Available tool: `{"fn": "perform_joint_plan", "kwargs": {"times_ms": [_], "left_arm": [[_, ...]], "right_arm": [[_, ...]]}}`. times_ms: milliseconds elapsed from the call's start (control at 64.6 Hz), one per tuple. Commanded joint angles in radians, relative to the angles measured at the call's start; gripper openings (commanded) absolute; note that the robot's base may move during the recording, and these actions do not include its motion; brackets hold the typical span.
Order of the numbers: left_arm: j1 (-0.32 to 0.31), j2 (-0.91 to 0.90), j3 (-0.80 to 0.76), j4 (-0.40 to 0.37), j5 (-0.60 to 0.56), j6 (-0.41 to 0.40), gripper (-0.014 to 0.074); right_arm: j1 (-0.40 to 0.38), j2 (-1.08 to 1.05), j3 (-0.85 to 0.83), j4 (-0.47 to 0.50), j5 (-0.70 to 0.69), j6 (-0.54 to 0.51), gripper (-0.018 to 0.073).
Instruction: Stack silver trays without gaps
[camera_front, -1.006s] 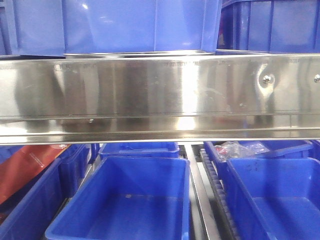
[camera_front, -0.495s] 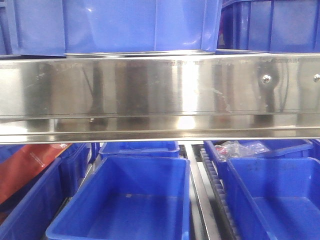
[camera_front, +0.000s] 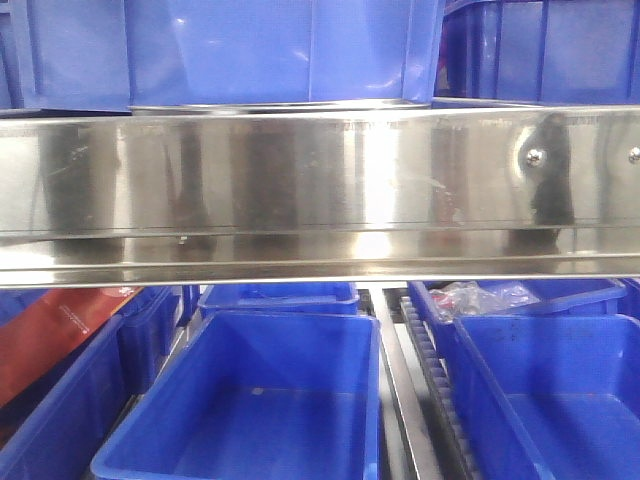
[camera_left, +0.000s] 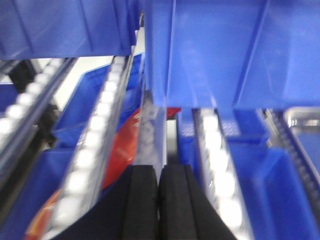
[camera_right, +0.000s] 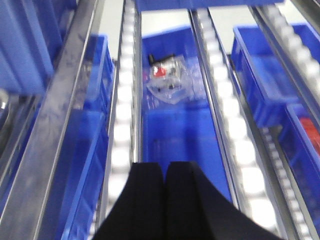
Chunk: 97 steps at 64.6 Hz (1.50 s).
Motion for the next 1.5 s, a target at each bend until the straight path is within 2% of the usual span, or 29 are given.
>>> {"fn": "perform_joint_plan", "kwargs": {"times_ms": [0, 62, 155, 263, 341, 480, 573, 712, 774, 898, 1099, 1177, 1300, 1362, 1486], "left_arm": [[0.003, 0.064, -0.012, -0.099, -0.068, -0.002, -0.0013], [-0.001, 0.119, -0.032, -0.139, -0.065, -0.002, -0.0013], [-0.038, 0.197, -0.097, -0.116, 0.004, -0.002, -0.0015], [-0.111, 0.279, -0.205, -0.083, 0.107, -0.013, -0.0015], [-0.171, 0.343, -0.304, -0.024, 0.175, -0.101, -0.0015], [-0.264, 0.457, -0.484, 0.178, 0.323, -0.345, -0.0015], [-0.31, 0.527, -0.588, 0.25, 0.408, -0.404, -0.0015], [-0.367, 0.61, -0.69, 0.212, 0.489, -0.404, -0.0015], [-0.382, 0.637, -0.709, 0.182, 0.498, -0.404, -0.0015], [-0.391, 0.663, -0.709, 0.126, 0.506, -0.404, -0.0015], [-0.391, 0.684, -0.709, 0.107, 0.508, -0.422, -0.0008], [-0.391, 0.701, -0.709, 0.106, 0.517, -0.422, 0.005], [-0.391, 0.725, -0.709, 0.098, 0.524, -0.422, 0.0195], [-0.391, 0.735, -0.709, 0.098, 0.512, -0.422, 0.0247], [-0.391, 0.755, -0.709, 0.098, 0.5, -0.422, 0.0256]], "right_arm": [[0.02, 0.065, -0.027, 0.009, -0.011, -0.009, -0.0078], [0.053, 0.117, -0.052, 0.009, 0.028, -0.005, -0.0068], [0.116, 0.181, -0.095, 0.0, 0.067, 0.02, -0.0067], [0.206, 0.25, -0.158, -0.108, 0.118, 0.189, -0.0067], [0.264, 0.299, -0.214, -0.184, 0.165, 0.288, -0.0067], [0.33, 0.408, -0.36, -0.186, 0.295, 0.341, -0.0067], [0.358, 0.481, -0.453, -0.186, 0.358, 0.363, -0.0067], [0.385, 0.577, -0.586, -0.173, 0.431, 0.374, -0.0067], [0.391, 0.615, -0.633, -0.124, 0.449, 0.374, -0.0067], [0.391, 0.666, -0.687, -0.05, 0.449, 0.374, -0.0067], [0.396, 0.712, -0.699, -0.038, 0.457, 0.374, -0.0061], [0.396, 0.721, -0.699, -0.036, 0.457, 0.374, 0.0017], [0.396, 0.727, -0.699, -0.03, 0.447, 0.374, 0.0171], [0.396, 0.731, -0.699, -0.018, 0.44, 0.374, 0.0193], [0.398, 0.746, -0.699, 0.009, 0.432, 0.374, 0.0193]]}}
